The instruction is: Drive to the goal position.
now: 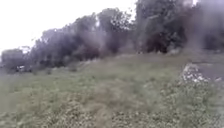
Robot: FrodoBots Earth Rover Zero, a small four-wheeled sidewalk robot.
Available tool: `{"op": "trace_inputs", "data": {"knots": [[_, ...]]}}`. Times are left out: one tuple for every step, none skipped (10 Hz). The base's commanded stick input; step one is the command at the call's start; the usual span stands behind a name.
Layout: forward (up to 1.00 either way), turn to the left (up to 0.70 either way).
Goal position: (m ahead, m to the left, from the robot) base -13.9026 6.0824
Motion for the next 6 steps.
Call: {"op": "trace_inputs", "data": {"knots": [[0.45,0.0],[0.45,0.0],[0.45,0.0],[0.45,0.0],[0.45,0.0],[0.45,0.0]]}}
